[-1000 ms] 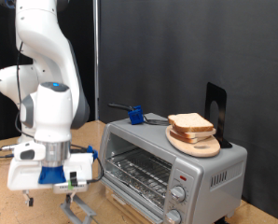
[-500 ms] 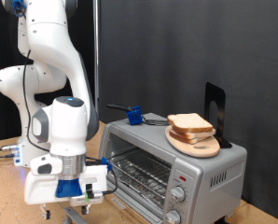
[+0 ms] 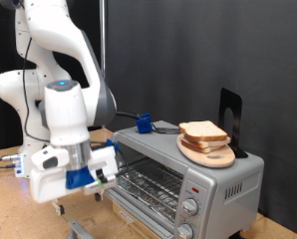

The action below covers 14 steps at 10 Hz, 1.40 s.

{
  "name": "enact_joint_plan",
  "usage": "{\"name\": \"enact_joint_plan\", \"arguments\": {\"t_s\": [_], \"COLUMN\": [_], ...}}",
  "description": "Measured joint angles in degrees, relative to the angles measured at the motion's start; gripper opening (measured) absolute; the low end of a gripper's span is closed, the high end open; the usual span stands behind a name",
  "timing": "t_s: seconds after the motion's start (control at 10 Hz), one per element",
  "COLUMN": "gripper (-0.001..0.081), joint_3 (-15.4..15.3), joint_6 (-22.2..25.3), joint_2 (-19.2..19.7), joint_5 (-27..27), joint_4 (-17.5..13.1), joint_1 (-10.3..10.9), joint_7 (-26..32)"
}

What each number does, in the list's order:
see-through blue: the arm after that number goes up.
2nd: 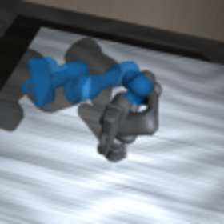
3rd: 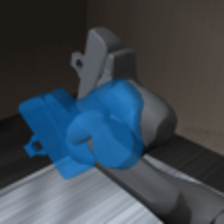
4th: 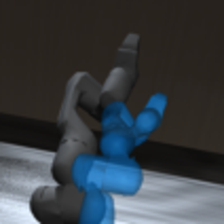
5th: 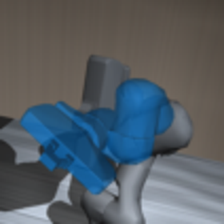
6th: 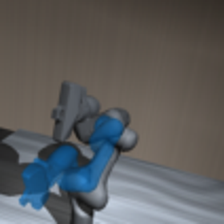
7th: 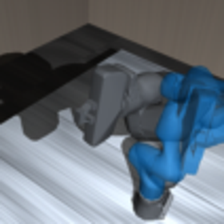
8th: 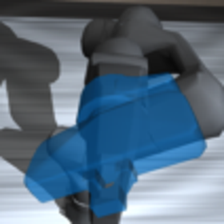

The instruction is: Make a piece of toast with the oven

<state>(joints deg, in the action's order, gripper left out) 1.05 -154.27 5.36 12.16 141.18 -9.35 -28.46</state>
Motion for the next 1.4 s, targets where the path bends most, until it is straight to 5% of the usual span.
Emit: {"name": "enact_joint_plan", "arguments": {"t_s": [0.2,0.4,0.8,1.1,1.4], "gripper": [0.0809,0.0809,0.0809,0.0809,0.0809], "joint_3": [-0.1,0.1,5.3,8.7,9.4], "joint_6": [2.4,4.1,26.0,36.9,39.1], "joint_2": [-4.6,-4.4,-9.7,-12.9,-15.4], "joint_5": [6.2,7.1,20.0,21.0,20.7], "joint_4": [1.6,1.4,-2.9,-6.5,-6.9], "joint_1": [-0.2,-0.3,-3.2,-4.9,-5.7], "joint_7": [7.7,8.4,26.6,28.2,27.7]}}
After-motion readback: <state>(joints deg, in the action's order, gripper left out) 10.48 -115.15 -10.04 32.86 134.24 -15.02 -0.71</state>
